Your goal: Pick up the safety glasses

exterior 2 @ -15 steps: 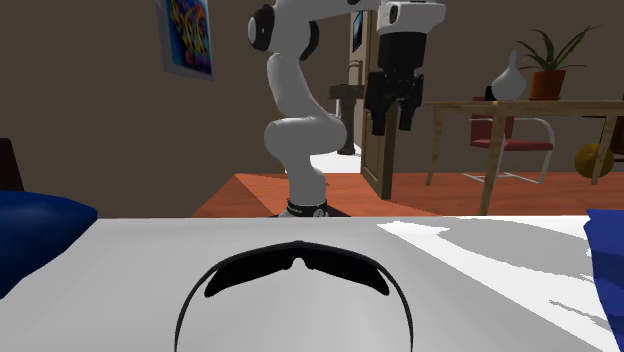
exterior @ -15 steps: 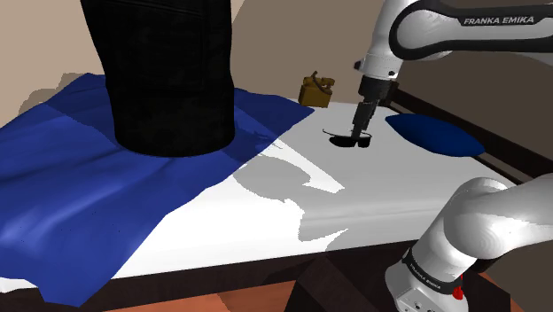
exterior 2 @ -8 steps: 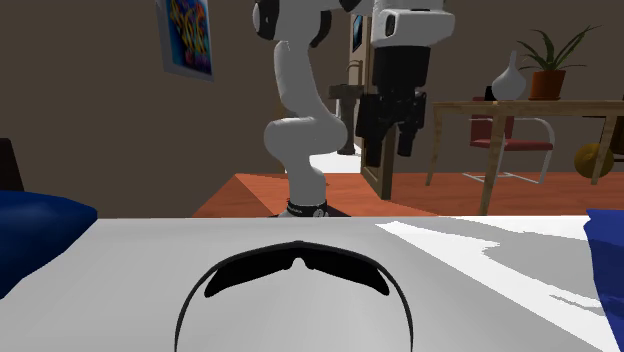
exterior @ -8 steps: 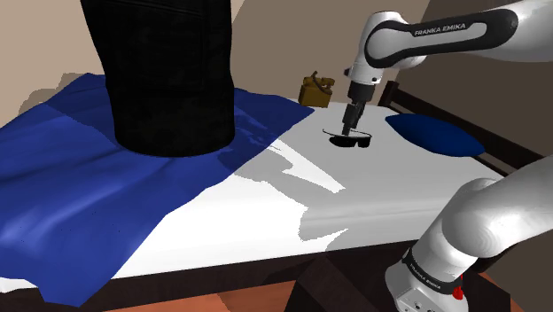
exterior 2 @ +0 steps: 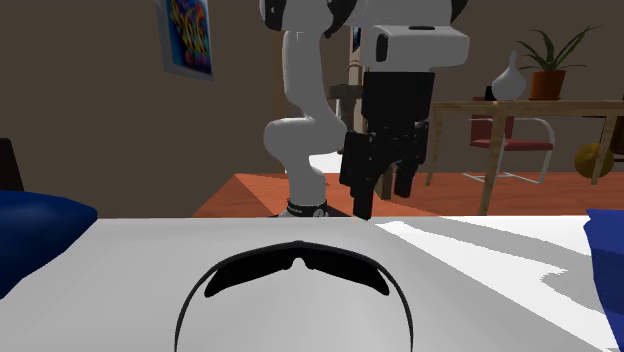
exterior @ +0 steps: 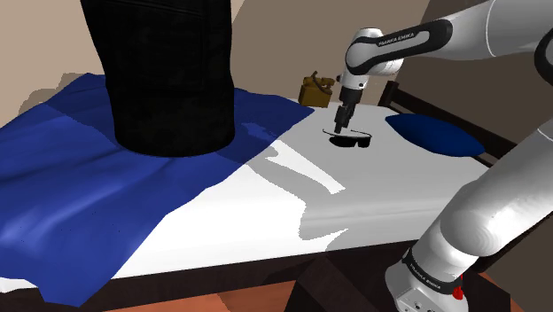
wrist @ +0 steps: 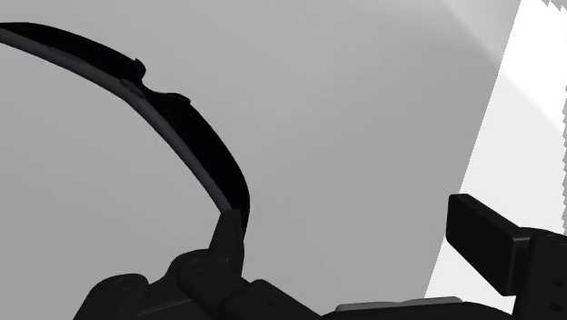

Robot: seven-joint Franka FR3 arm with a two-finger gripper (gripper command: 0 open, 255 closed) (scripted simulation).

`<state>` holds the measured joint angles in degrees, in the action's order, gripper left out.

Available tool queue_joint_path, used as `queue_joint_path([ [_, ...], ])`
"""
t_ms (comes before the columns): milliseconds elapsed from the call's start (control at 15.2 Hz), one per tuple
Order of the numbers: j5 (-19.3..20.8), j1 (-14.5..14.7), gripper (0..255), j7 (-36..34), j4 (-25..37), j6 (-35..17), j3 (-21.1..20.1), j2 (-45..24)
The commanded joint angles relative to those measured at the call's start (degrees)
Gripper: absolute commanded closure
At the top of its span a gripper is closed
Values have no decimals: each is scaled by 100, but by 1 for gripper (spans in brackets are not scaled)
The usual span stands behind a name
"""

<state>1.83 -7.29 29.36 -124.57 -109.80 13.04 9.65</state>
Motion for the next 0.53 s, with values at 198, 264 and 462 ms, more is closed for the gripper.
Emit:
queue_joint_path([
  [198,-224,-147,0,507,791,-187,243,-1047],
  [264,-231,-151,0,512,742,-261,242,-1073],
  [462,-256,-155,0,531,602,-483,243,-1159],
])
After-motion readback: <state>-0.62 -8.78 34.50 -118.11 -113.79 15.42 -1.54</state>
